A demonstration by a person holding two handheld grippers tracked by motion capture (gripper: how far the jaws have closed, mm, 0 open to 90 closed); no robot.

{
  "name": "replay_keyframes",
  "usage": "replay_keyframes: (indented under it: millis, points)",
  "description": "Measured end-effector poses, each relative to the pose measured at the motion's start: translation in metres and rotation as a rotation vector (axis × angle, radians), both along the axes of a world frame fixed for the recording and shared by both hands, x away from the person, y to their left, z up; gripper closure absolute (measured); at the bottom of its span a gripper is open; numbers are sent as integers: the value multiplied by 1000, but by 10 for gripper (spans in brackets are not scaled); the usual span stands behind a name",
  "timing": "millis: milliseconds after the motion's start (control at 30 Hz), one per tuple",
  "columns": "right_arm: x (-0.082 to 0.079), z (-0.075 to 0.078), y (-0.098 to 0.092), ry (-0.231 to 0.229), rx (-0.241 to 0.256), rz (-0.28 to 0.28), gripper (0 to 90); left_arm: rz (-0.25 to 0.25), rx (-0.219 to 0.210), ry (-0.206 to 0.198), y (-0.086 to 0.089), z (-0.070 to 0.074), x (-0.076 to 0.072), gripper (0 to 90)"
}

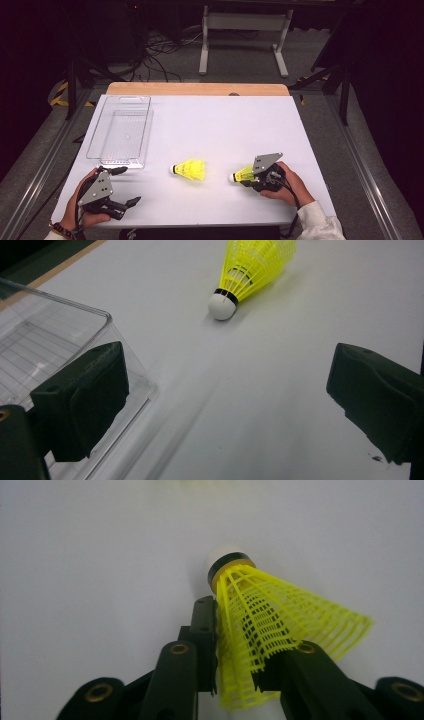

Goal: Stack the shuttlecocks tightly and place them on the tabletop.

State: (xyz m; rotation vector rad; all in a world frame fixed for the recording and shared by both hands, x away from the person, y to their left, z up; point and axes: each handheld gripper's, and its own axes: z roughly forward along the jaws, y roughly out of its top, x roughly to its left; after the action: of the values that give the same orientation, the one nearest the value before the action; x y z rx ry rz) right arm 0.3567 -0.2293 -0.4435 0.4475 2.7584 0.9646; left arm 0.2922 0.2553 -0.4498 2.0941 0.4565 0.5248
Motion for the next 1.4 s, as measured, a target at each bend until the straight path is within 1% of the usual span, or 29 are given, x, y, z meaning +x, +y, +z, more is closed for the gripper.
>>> replay_keyframes:
  millis: [67, 100, 200, 267, 333, 367, 400, 433, 533, 667, 833, 967, 1200, 1233, 1333, 1400]
  points:
    - [-1, 0, 1, 0, -2, 5, 844, 0, -1, 0, 0, 0, 0, 43]
    - [-2, 0, 1, -12, -6, 11, 868, 0, -1, 0, 0, 0, 0, 43]
    - [-3, 1, 2, -27, -7, 5, 883, 0, -2, 0, 0, 0, 0, 43]
    - [-4, 2, 3, -35, 7, 4, 885, 0, -3, -1, 0, 0, 0, 43]
    - [-5, 3, 3, -46, 9, 1, 885, 0, -3, -1, 0, 0, 0, 43]
    - [-5, 4, 3, -50, 20, -2, 885, -1, -3, -1, 0, 0, 0, 42]
    - [-6, 5, 3, -59, 22, -4, 885, 0, -4, -1, 0, 0, 0, 43]
    - [-6, 5, 3, -59, 22, -4, 885, 0, -4, -1, 0, 0, 0, 43]
    - [-7, 8, 3, -75, 42, -15, 886, -1, -3, -4, 0, 1, 0, 43]
    - [-7, 8, 2, -78, 48, -20, 886, -1, 1, -4, 0, 1, 0, 43]
    - [-5, 7, 2, -74, 51, -28, 886, -1, -9, -3, 0, 1, 1, 43]
    - [-4, 8, 1, -83, 65, -46, 886, 0, -17, 0, 1, 0, 2, 42]
    - [-5, 10, -1, -109, 85, -73, 886, -3, -15, 0, 1, 0, 2, 42]
    - [-5, 11, -1, -110, 96, -81, 886, -2, -21, 2, 1, 0, 2, 42]
    - [-7, 12, -2, -123, 111, -99, 887, -1, -14, 2, 2, 0, 1, 42]
    - [-9, 13, -2, -131, 121, -105, 886, 3, -17, 4, 3, 0, 1, 42]
